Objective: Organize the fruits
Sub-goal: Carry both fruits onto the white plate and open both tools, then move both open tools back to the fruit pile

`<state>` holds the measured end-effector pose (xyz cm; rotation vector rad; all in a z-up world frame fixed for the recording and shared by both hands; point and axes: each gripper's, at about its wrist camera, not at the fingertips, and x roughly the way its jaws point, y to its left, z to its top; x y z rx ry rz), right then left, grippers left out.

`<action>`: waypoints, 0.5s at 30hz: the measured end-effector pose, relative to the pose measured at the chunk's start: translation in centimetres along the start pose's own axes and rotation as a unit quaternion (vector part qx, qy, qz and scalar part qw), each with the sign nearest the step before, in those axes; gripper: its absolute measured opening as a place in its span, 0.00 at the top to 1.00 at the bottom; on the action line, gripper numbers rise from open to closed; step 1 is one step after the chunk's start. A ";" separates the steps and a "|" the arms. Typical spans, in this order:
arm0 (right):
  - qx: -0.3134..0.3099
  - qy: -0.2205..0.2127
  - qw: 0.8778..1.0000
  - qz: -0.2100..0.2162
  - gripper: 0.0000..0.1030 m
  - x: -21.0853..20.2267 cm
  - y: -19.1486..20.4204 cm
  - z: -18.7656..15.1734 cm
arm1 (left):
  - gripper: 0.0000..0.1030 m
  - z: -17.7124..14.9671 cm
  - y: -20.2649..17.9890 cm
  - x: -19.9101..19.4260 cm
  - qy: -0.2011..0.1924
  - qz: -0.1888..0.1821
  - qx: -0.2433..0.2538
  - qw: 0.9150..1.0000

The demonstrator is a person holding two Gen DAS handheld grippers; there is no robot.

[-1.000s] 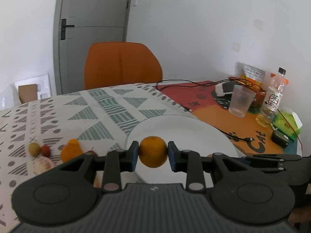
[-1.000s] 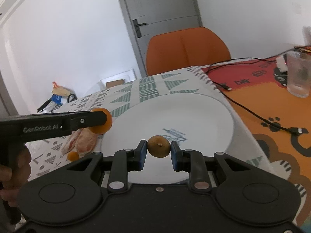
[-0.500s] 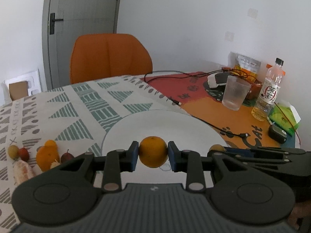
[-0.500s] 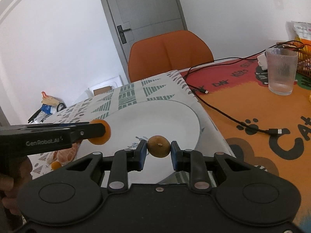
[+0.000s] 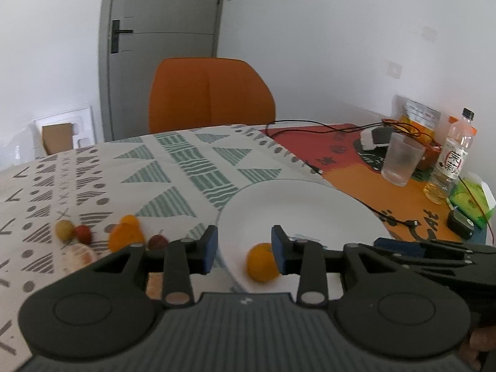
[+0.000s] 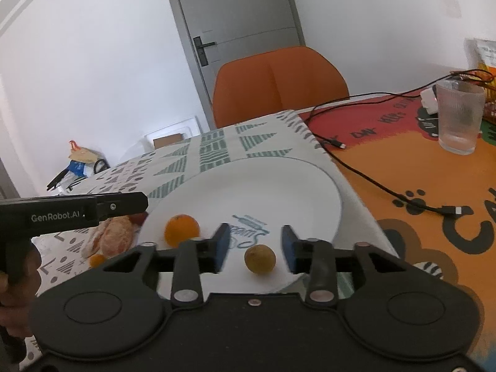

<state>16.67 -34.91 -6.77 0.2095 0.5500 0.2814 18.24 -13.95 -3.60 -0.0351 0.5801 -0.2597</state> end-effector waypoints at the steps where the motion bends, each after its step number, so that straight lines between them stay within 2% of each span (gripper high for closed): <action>1: -0.004 -0.001 1.000 0.001 0.51 -0.1 0.3 0.0 | 0.58 0.0 0.2 -0.3 -0.001 0.004 -0.003 1.000; 3: -0.010 -0.002 1.000 0.005 0.47 -0.1 0.9 0.1 | 0.44 -0.2 0.7 -1.0 -0.006 0.013 -0.010 1.000; 6: -0.017 -0.003 1.000 0.006 0.33 -0.3 1.8 0.1 | 0.33 -0.3 1.5 -2.0 -0.017 0.026 -0.020 0.999; 7: -0.019 -0.004 1.000 0.004 0.22 -0.3 2.1 0.0 | 0.31 -0.3 1.8 -2.4 -0.022 0.029 -0.024 0.999; 9: -0.024 -0.005 1.000 0.006 0.19 -0.4 2.6 -0.1 | 0.21 -0.4 2.5 -3.3 -0.033 0.040 -0.033 0.998; 12: -0.032 -0.001 0.999 0.012 0.15 -0.3 3.5 -0.2 | 0.18 -0.7 3.6 -4.5 -0.041 0.049 -0.044 0.997; 15: -0.037 0.000 0.999 0.016 0.07 -0.4 4.3 -0.2 | 0.18 -1.1 4.6 -5.5 -0.042 0.051 -0.054 0.996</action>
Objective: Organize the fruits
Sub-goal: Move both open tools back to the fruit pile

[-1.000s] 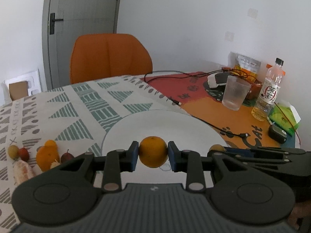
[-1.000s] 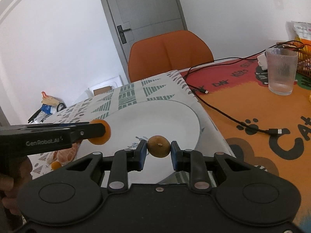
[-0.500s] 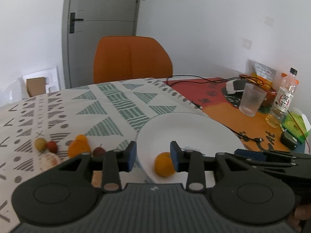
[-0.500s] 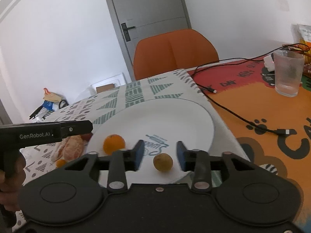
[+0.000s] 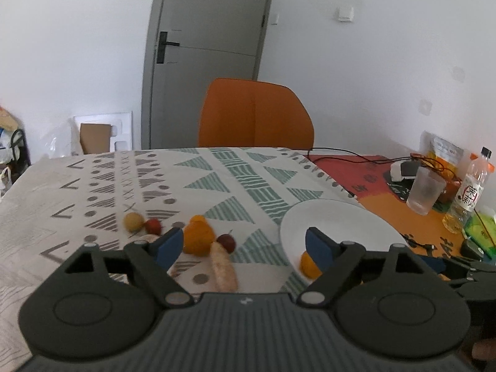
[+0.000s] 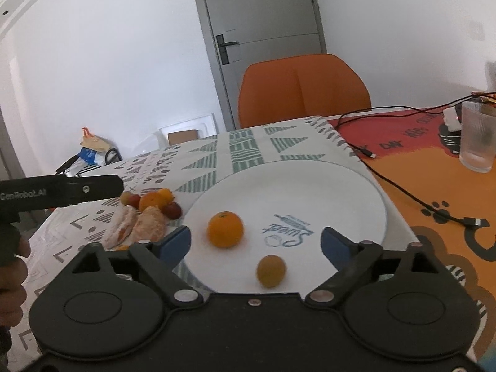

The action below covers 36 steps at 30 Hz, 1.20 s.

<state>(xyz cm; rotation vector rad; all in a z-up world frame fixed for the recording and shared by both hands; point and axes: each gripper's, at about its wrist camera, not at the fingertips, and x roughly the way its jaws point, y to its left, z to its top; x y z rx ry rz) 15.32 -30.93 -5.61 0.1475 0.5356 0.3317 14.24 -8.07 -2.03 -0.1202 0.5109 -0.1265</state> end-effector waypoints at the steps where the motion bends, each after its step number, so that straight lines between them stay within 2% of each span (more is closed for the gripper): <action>1: -0.002 0.000 1.000 0.001 0.03 0.0 0.3 0.0 | 0.18 -0.1 0.4 -0.3 0.001 0.001 -0.001 1.000; 2: -0.004 0.000 1.000 0.003 0.00 0.0 0.6 0.0 | 0.18 -0.2 0.7 -0.6 0.002 0.002 -0.002 1.000; 9: -0.021 -0.002 1.000 0.020 0.00 -0.3 2.8 0.2 | 0.18 -0.8 3.1 -2.4 -0.007 0.029 -0.024 0.999; 14: -0.033 -0.001 0.999 0.033 0.00 -0.2 4.5 0.2 | 0.18 -1.1 4.4 -3.5 -0.019 0.047 -0.020 0.999; 21: -0.041 0.009 0.998 0.046 0.00 0.5 6.3 -0.1 | 0.18 -1.9 6.4 -4.3 -0.018 0.053 -0.041 0.998; 27: -0.057 0.001 0.997 0.056 0.00 0.8 8.1 0.0 | 0.18 -2.3 7.8 -4.6 -0.023 0.057 -0.057 0.996; 33: -0.058 0.020 0.996 0.064 0.12 2.2 9.1 0.0 | 0.18 -2.9 9.3 -4.7 -0.022 0.056 -0.077 0.995; 36: -0.059 0.029 0.996 0.068 0.22 2.8 9.6 -0.2 | 0.18 -3.2 10.2 -4.7 -0.019 0.058 -0.088 0.994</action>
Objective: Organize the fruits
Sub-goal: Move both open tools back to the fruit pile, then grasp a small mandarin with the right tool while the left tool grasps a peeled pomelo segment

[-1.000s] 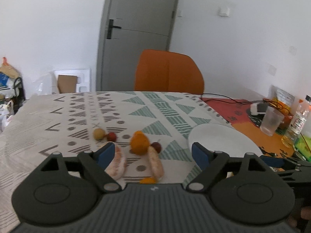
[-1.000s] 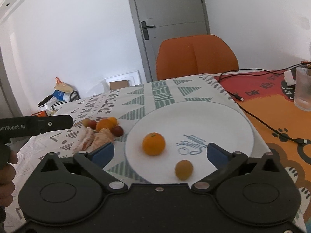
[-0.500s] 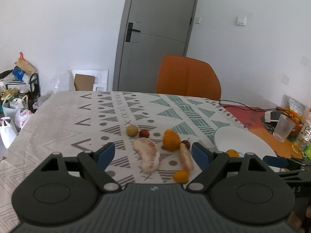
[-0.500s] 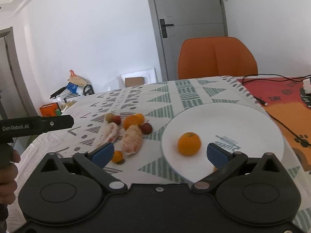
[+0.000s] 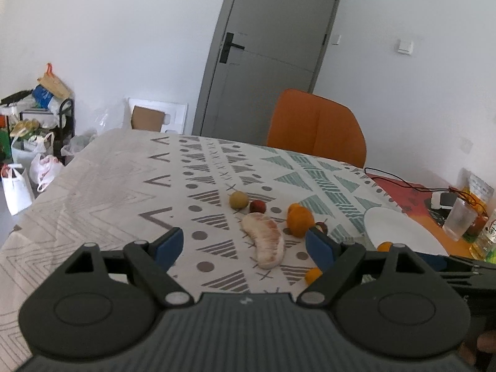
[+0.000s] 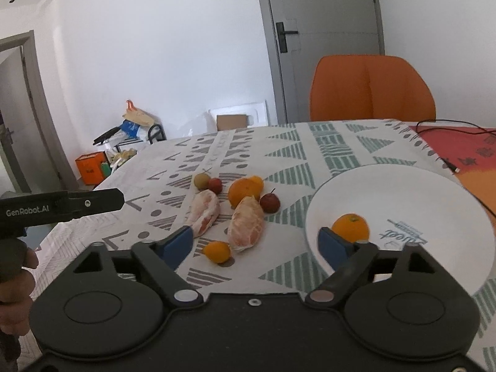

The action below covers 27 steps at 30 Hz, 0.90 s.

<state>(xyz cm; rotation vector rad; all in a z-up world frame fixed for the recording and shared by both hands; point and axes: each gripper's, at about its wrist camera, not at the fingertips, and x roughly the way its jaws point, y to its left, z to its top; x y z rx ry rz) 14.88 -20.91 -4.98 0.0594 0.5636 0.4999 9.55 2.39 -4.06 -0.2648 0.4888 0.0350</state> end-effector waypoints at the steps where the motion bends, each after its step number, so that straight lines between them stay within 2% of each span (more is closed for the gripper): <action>1: -0.002 0.004 1.000 0.003 0.25 0.3 0.2 0.0 | 0.18 0.0 0.3 0.0 0.001 0.002 -0.002 1.000; 8: -0.004 0.036 0.999 0.018 0.49 2.6 0.8 -0.2 | 0.18 -0.3 1.8 0.7 0.010 0.009 -0.020 1.000; 10: -0.003 0.046 0.999 0.023 0.52 3.4 1.0 -0.2 | 0.18 -0.4 2.3 0.9 0.014 0.011 -0.025 1.000; 16: -0.008 0.069 0.997 0.034 0.54 5.3 2.0 -0.8 | 0.18 -0.6 3.2 1.5 0.024 0.018 -0.031 0.999; 18: -0.008 0.079 0.996 0.032 0.59 6.1 2.2 -1.1 | 0.18 -0.6 3.5 1.8 0.027 0.019 -0.034 0.999; 21: -0.016 0.070 0.997 0.028 0.61 6.6 2.6 -1.0 | 0.18 -0.7 3.8 2.1 0.032 0.022 -0.037 0.999; 23: -0.012 0.072 0.997 0.028 0.74 6.9 2.5 -0.8 | 0.18 -0.7 3.9 2.4 0.036 0.023 -0.039 0.998; 27: -0.013 0.071 0.997 0.033 0.74 6.6 2.4 -0.6 | 0.18 -0.4 3.7 2.7 0.037 0.021 -0.035 0.998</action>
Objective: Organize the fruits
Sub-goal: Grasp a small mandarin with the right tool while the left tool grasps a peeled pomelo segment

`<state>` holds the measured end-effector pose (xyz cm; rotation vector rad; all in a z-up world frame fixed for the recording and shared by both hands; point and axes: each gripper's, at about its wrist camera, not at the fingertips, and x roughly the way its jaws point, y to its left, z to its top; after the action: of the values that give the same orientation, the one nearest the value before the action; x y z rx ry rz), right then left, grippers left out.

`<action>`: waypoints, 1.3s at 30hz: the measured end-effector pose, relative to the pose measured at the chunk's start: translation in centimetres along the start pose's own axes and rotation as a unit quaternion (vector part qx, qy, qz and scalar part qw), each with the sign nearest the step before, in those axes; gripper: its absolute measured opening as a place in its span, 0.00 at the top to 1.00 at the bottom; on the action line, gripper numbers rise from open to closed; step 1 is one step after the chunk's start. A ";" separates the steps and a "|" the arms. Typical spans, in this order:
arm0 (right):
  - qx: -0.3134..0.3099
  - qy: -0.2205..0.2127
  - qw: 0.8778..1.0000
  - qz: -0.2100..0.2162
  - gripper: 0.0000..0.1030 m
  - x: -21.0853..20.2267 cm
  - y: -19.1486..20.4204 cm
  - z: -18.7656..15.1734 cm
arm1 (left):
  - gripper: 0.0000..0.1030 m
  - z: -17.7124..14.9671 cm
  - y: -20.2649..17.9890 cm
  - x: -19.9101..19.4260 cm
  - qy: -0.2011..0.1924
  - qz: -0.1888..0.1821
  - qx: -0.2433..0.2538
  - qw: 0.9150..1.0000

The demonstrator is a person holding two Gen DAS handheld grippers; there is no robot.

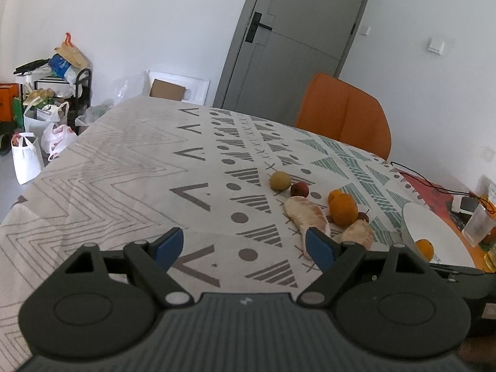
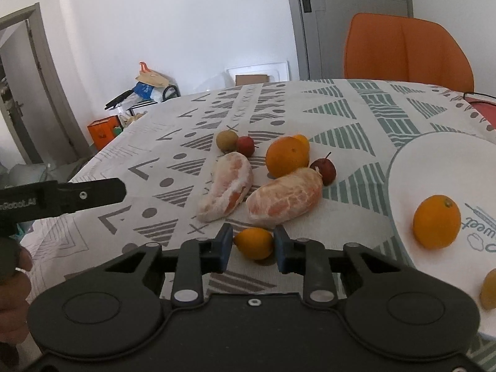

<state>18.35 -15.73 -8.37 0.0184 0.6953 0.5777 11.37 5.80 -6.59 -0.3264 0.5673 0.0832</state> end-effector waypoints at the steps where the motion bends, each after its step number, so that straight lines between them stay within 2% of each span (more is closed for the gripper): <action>1: 0.000 0.000 1.000 0.000 0.74 -0.1 0.0 0.0 | 0.18 0.1 -0.1 0.1 0.000 -0.001 0.001 1.000; 13: 0.016 -0.045 0.999 -0.022 0.74 -3.7 -2.2 1.3 | 0.18 0.4 -3.8 1.5 0.005 -0.043 0.042 0.998; 22: 0.028 -0.059 0.997 -0.036 0.74 -5.0 -4.0 1.2 | 0.19 0.2 -6.4 2.4 0.004 -0.062 0.069 0.996; 25: 0.029 -0.062 0.997 -0.038 0.74 -5.4 -4.3 1.2 | 0.21 0.0 -6.7 3.4 0.010 -0.055 0.070 0.996; 32: 0.036 -0.070 0.996 -0.048 0.74 -6.1 -5.3 1.3 | 0.37 0.0 -7.3 5.2 0.024 -0.044 0.072 0.996; 39: 0.044 -0.079 0.994 -0.059 0.74 -6.8 -6.6 1.4 | 0.39 -0.1 -8.2 7.1 0.031 -0.019 0.084 0.996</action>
<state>18.32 -24.49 -4.54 0.1040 0.5630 0.4256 18.64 -2.05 -8.20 -0.1754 0.6251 -0.0109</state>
